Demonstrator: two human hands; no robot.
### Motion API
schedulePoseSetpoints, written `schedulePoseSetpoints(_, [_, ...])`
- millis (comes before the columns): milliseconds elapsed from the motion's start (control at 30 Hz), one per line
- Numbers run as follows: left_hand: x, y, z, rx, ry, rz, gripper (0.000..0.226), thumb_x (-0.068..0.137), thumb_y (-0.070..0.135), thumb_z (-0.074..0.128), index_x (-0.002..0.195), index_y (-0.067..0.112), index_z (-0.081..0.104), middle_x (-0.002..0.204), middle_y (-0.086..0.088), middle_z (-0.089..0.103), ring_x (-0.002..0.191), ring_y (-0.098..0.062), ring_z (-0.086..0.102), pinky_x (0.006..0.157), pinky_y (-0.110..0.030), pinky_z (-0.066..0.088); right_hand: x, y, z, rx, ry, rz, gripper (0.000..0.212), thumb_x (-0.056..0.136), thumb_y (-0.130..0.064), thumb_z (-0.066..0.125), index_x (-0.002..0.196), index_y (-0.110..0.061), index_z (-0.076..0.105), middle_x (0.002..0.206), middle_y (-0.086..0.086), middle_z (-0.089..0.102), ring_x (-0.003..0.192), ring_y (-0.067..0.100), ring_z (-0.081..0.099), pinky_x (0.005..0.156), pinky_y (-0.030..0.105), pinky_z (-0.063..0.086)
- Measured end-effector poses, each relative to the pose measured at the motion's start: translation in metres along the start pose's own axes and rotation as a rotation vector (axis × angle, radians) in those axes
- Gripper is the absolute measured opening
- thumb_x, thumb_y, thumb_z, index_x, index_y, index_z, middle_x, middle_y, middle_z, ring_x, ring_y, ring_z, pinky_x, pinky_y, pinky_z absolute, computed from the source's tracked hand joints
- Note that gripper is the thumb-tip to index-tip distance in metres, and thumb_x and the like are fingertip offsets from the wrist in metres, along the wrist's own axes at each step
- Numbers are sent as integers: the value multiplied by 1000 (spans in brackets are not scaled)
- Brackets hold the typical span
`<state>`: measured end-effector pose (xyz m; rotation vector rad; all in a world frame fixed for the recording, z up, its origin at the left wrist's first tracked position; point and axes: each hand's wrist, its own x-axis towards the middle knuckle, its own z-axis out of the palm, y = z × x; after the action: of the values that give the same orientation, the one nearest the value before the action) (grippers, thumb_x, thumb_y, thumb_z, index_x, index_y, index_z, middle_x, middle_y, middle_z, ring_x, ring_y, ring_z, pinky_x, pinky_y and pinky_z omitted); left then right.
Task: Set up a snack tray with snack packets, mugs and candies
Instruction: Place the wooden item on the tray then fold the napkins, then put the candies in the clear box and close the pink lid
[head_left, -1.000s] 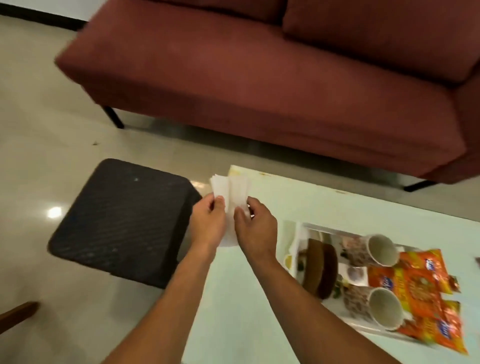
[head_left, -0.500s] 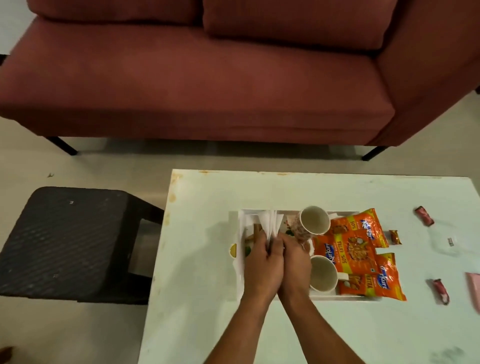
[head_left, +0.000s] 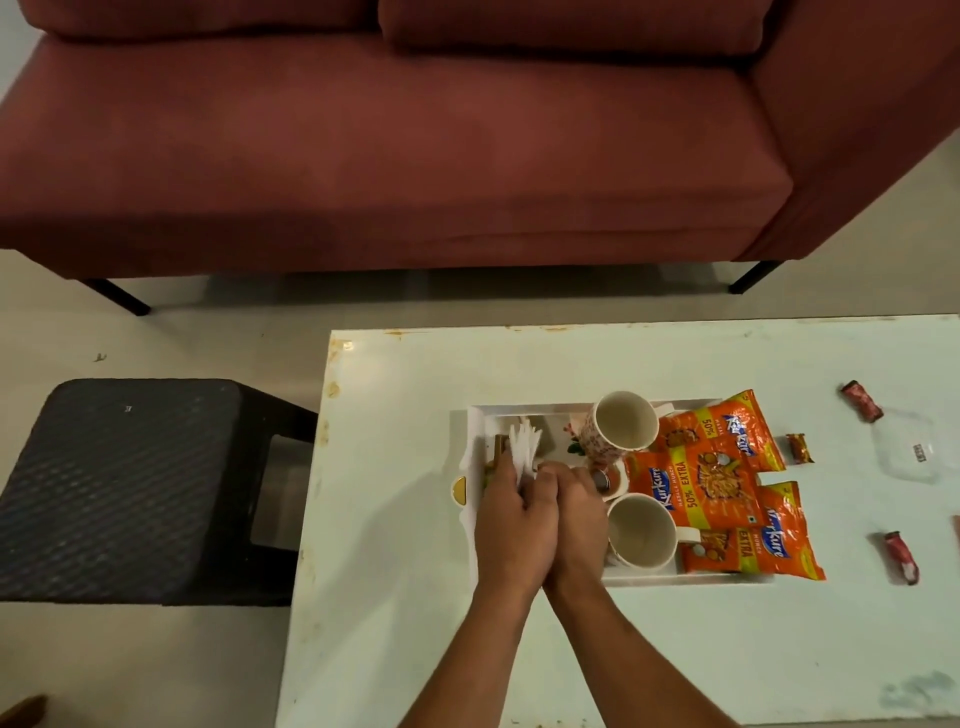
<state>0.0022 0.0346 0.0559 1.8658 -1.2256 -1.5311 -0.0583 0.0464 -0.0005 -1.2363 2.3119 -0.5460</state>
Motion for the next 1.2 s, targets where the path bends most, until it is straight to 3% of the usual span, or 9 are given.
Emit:
schedulePoseSetpoints(167, [5, -10, -10, 37, 122, 36, 48, 101, 44, 48, 147, 36, 44, 147, 14, 51, 132, -11, 52, 108, -31, 44, -6, 0, 1, 73, -9, 75, 26, 92, -24, 66, 117, -21, 71, 113, 2, 69, 94, 23, 69, 73, 34, 52])
schedulePoseSetpoints(300, [10, -21, -17, -15, 44, -76, 43, 104, 49, 38, 145, 40, 46, 131, 16, 58, 128, -16, 57, 109, -37, 45, -8, -2, 7, 93, -10, 109, 28, 98, -40, 58, 117, -23, 71, 110, 0, 72, 93, 19, 69, 77, 33, 55])
schedulePoseSetpoints(500, [15, -31, -21, -23, -64, -90, 23, 104, 51, 35, 105, 49, 58, 94, 27, 63, 108, -13, 64, 101, -41, 51, -9, -2, 16, 52, -19, 145, 22, 98, -35, 57, 113, -26, 71, 106, -3, 74, 95, 17, 69, 78, 32, 55])
schedulePoseSetpoints(700, [18, -28, -26, 53, 26, 32, 41, 105, 46, 34, 137, 33, 58, 124, 8, 63, 122, -24, 59, 96, -35, 43, -14, -20, -6, 60, 71, 90, 34, 97, -48, 45, 112, -29, 69, 114, -7, 68, 97, 15, 67, 80, 33, 56])
schedulePoseSetpoints(833, [8, 2, -13, 40, 197, 254, 52, 98, 47, 33, 132, 20, 61, 129, 1, 63, 125, -28, 56, 100, -36, 42, -13, -14, -48, 222, 317, -11, 25, 97, -36, 51, 106, -25, 71, 108, -9, 67, 86, 4, 65, 70, 24, 55])
schedulePoseSetpoints(933, [-3, 27, 22, 5, 118, 422, 44, 97, 46, 40, 125, 23, 64, 119, 11, 66, 115, -17, 62, 99, -42, 50, -7, 17, -91, 240, 463, -5, 13, 95, -21, 66, 105, -21, 74, 99, -8, 68, 82, -1, 60, 71, 10, 48])
schedulePoseSetpoints(1000, [-13, 42, 56, 27, 25, 470, 30, 98, 34, 52, 123, 25, 65, 117, 12, 68, 105, 1, 63, 90, -22, 52, -1, 51, -122, 221, 541, 60, 11, 94, -18, 68, 103, -21, 75, 95, -8, 69, 80, -2, 59, 71, 7, 43])
schedulePoseSetpoints(1067, [-24, 56, 94, 61, -106, 475, 27, 100, 29, 55, 126, 29, 62, 118, 15, 66, 101, 11, 59, 80, -8, 47, 7, 92, -149, 223, 577, 166, 12, 95, -18, 66, 102, -22, 75, 93, -7, 70, 78, -1, 63, 70, 13, 46])
schedulePoseSetpoints(1200, [-42, 73, 176, 168, -300, 431, 30, 102, 34, 52, 131, 29, 58, 122, 16, 63, 108, 0, 60, 85, -17, 48, 24, 188, -191, 143, 526, 358, 20, 96, -18, 61, 110, -17, 75, 102, -1, 72, 80, 13, 68, 77, 35, 56])
